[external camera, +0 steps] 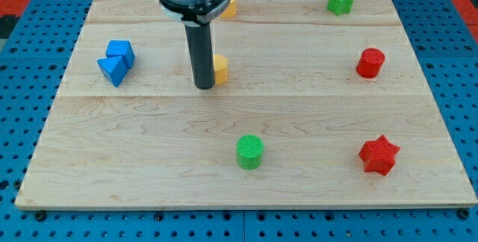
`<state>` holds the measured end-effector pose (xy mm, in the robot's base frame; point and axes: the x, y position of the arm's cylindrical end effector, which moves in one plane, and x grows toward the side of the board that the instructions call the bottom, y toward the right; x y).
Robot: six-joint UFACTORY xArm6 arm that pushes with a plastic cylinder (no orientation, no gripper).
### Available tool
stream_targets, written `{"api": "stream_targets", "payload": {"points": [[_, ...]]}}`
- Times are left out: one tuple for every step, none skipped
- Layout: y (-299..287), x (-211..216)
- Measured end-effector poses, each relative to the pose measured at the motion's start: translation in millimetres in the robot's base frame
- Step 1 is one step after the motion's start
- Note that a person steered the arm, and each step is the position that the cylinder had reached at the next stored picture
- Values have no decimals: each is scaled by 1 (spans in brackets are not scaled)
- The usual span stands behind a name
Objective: Slide the yellow hexagon closer to the yellow heart
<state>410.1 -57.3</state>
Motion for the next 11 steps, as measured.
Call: {"api": "stream_targets", "payload": {"points": [[0, -23], [0, -38], [0, -51], [-1, -50], [-1, -43], [-1, -37], [-1, -25], [-1, -25], [28, -16], [47, -15], [47, -16]]}}
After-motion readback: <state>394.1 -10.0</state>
